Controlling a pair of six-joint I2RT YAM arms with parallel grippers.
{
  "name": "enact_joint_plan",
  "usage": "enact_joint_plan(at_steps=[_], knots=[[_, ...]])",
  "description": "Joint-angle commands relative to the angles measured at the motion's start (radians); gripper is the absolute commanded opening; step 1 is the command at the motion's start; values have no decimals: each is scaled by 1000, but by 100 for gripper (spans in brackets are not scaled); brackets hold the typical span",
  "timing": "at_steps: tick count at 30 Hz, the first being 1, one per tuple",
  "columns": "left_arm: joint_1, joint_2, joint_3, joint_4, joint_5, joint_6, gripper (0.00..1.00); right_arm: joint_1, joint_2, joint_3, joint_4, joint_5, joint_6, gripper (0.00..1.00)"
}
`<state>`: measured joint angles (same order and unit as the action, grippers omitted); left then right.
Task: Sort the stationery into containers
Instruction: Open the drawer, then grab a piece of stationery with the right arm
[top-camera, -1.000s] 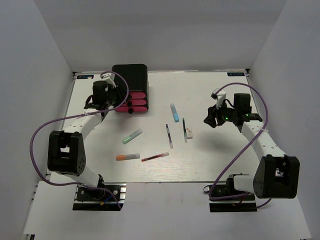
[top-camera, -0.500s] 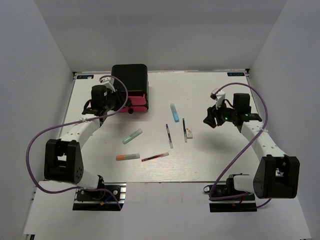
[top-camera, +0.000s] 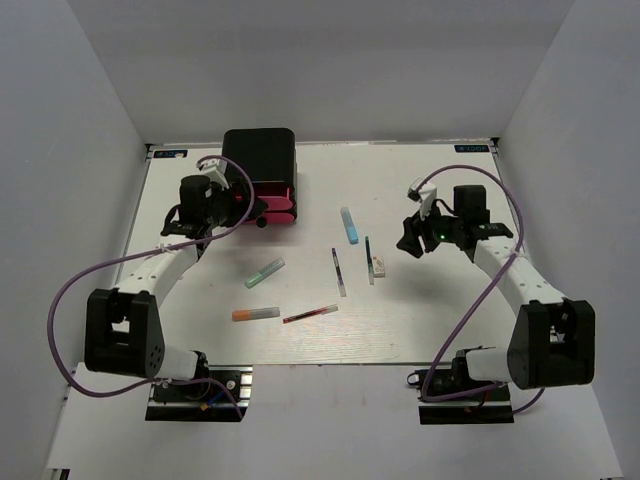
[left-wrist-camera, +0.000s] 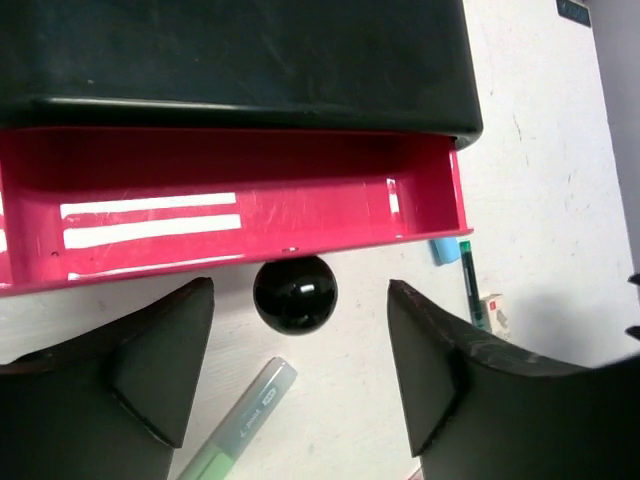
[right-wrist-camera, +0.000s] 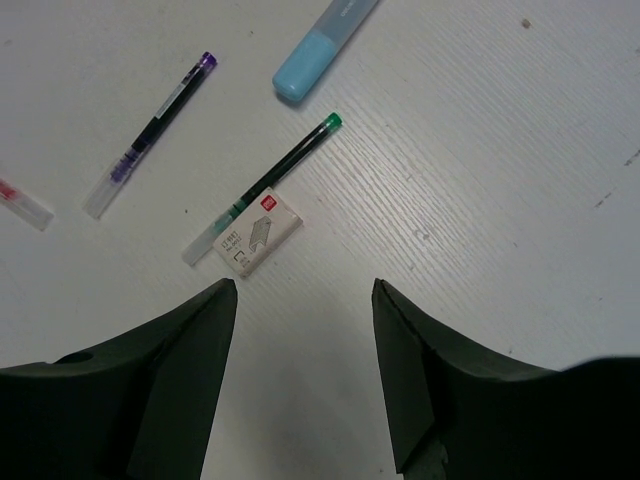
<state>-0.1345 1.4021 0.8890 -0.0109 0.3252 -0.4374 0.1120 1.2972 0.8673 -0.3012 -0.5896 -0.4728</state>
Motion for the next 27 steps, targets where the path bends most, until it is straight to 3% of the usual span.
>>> enact_joint_plan(at_steps=[1,10,16,27], knots=[[-5,-80,-18,-9,12,8,85,32,40,58,60,-1,32,63],[-5,-181,-61,-82,12,46,88,175,249,252,105,191,169,63],[-5,-429,-173,-182,0,71,89,282,471,430,99,368,322,62],[-5,-791,-367,-440,-80,-151,93,403,694,570,132,615,418,66]])
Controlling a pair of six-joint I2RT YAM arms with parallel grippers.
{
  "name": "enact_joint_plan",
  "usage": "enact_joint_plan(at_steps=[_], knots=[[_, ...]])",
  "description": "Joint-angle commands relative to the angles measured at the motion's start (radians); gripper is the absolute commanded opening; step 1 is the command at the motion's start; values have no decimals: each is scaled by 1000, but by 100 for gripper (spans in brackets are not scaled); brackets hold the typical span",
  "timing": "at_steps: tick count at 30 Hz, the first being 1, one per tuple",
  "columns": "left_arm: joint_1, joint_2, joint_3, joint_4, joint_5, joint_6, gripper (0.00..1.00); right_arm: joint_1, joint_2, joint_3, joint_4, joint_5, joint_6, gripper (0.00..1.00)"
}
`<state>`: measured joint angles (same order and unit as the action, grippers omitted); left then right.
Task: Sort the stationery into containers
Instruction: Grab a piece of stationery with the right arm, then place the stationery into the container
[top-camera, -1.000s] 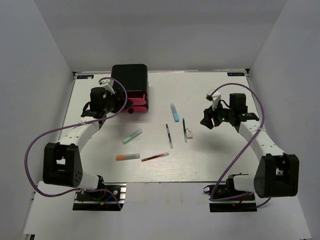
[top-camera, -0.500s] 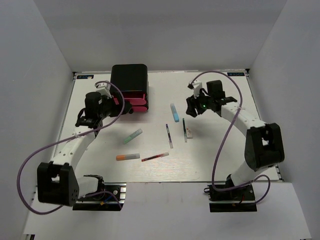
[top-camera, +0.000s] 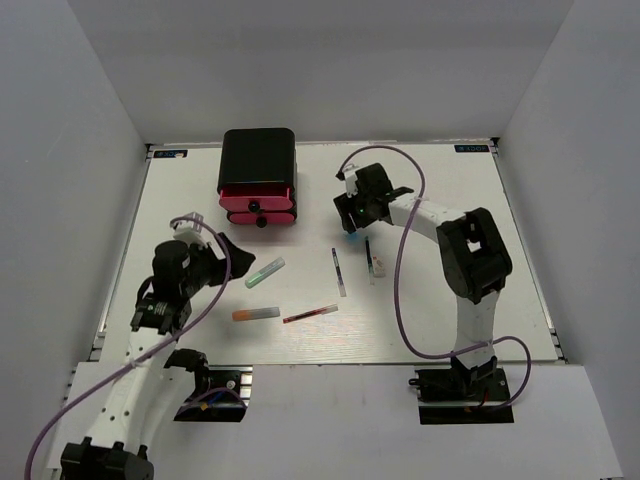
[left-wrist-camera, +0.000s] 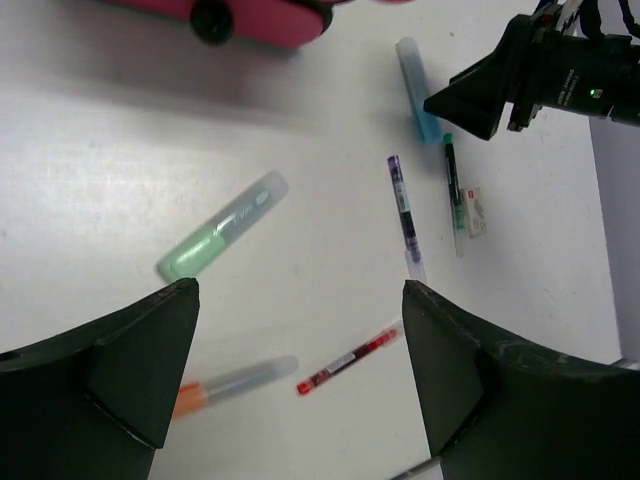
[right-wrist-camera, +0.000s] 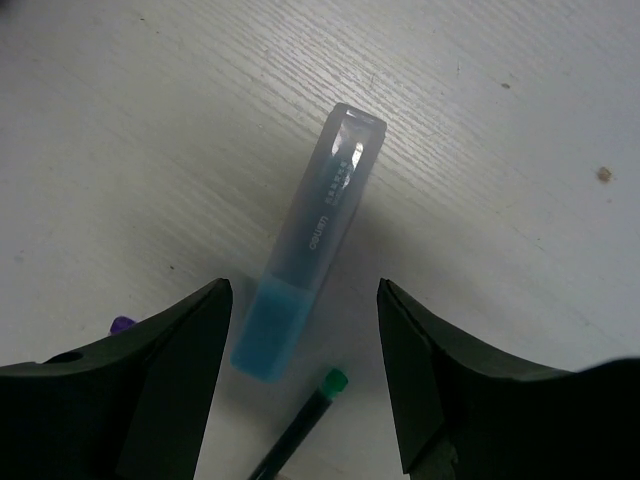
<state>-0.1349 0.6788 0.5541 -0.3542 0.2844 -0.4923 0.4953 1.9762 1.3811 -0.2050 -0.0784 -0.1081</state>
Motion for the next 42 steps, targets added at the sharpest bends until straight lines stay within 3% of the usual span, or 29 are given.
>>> enact_joint_plan(at_steps=[1,5,9,13,17,21,25,28,34,42], knots=[[-5,-83,-42,-110,-48,-154,93,26,32,65,39,132,54,66],[-5,-108,-42,-172,-79,-259,93,49,73,78,44,180,68,62],[-5,-72,-31,-193,-88,-296,93,49,92,69,32,137,76,50],[-5,36,13,-247,-97,-341,93,43,82,52,15,37,82,20],[-5,145,38,-305,-88,-440,91,40,32,32,-4,-59,36,8],[-5,166,58,-351,-88,-532,91,40,-101,21,-17,-243,-88,6],[-5,166,58,-402,-97,-633,91,51,-333,-46,85,-395,-252,6],[-5,166,44,-422,-85,-712,91,60,-378,-25,111,-489,-395,4],[-5,166,0,-434,-76,-788,92,91,-309,108,194,-612,-487,2],[-5,145,-43,-425,-47,-809,92,164,-105,306,424,-704,-452,2]])
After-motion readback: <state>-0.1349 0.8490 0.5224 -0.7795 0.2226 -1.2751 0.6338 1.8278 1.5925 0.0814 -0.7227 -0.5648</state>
